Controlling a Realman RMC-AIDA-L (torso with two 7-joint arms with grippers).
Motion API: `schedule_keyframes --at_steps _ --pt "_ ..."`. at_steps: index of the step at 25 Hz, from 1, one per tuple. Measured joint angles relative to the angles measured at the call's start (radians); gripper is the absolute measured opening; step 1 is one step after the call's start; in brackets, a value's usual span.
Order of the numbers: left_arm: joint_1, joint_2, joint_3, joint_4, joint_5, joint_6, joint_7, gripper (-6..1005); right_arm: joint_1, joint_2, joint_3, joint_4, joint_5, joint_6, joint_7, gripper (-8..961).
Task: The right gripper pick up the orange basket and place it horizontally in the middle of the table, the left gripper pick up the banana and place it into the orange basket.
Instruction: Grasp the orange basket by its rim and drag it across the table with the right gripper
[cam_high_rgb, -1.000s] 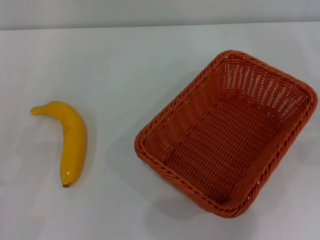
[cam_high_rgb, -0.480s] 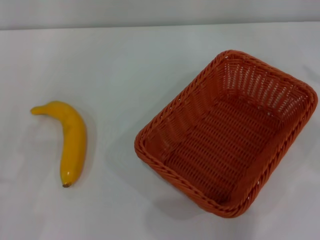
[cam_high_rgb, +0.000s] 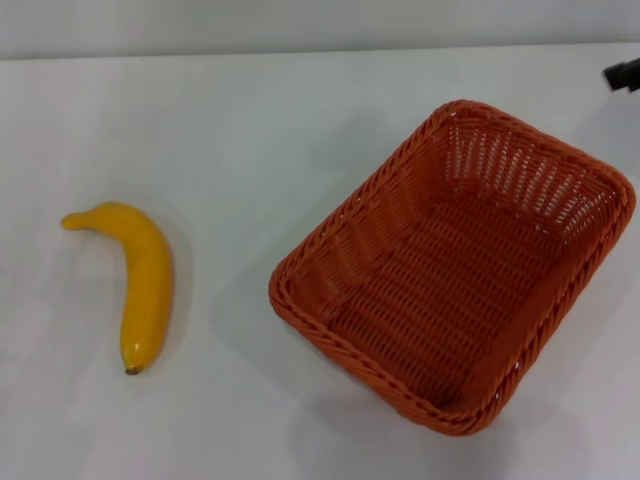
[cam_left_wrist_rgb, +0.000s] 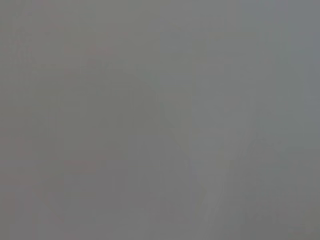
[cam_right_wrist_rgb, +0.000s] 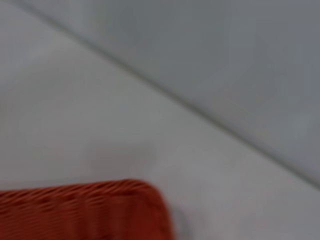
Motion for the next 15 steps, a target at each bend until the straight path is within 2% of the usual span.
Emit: schedule_keyframes --at_steps 2,5,11,13,15 --pt "-0.004 0.0 0.0 -0.006 0.007 0.002 0.0 895 0.072 0.012 -0.011 0.01 -0.072 0.077 0.039 865" --pt "-0.011 0.0 0.0 -0.011 0.015 0.003 -0.012 895 0.136 0.032 -0.045 0.037 -0.149 0.121 0.081 859" --pt "-0.014 0.001 0.0 -0.031 0.021 -0.002 -0.029 894 0.256 0.081 -0.11 0.137 -0.308 0.113 0.158 845" --pt "-0.02 0.001 0.0 -0.032 0.03 -0.002 -0.031 894 0.293 0.092 -0.125 0.182 -0.36 0.099 0.18 841" --pt "-0.029 0.001 0.0 -0.032 0.048 0.001 -0.031 894 0.331 0.093 -0.161 0.254 -0.397 0.069 0.204 836"
